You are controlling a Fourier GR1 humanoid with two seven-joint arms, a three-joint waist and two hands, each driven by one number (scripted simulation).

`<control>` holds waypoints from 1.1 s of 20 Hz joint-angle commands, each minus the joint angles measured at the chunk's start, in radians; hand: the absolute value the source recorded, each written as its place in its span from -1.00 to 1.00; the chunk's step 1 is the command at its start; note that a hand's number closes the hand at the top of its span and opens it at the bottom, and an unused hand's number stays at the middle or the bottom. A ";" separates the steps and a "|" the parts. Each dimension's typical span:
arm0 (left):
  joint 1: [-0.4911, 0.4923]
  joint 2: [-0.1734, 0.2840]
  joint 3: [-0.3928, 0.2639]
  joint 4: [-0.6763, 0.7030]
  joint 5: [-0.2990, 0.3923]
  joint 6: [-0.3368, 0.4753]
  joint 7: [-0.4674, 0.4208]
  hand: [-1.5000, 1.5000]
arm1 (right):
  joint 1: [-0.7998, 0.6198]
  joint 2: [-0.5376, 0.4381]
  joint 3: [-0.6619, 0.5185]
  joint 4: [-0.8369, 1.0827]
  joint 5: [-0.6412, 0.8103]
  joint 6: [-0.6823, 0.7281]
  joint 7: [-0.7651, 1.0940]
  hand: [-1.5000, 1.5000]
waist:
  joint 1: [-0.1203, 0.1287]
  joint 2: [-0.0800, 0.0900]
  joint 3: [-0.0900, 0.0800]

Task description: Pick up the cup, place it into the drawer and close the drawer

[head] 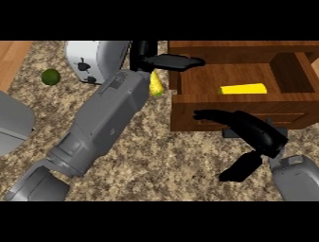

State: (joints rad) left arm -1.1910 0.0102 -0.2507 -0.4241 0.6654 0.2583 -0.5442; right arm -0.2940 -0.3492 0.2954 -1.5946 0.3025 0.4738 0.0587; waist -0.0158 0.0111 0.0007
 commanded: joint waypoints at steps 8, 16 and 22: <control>0.181 0.059 0.014 -0.150 0.006 -0.072 -0.027 -1.00 | -0.201 0.072 0.040 0.678 0.255 -0.199 -0.285 1.00 | 0.084 -0.003 0.001; 0.242 0.143 0.024 -0.228 0.028 -0.160 0.020 -1.00 | -0.463 0.038 -0.153 0.971 0.191 -0.277 -0.429 1.00 | 0.143 0.013 0.004; 0.290 0.157 0.007 -0.275 0.026 -0.180 0.047 -1.00 | -0.582 -0.032 -0.257 1.099 0.155 -0.333 -0.473 1.00 | 0.176 0.023 0.005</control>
State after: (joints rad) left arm -0.9347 0.1582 -0.2387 -0.6664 0.6865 0.0952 -0.5119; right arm -0.7723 -0.3105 0.1147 -0.5853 0.4686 0.1927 -0.3988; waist 0.1371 0.0289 0.0087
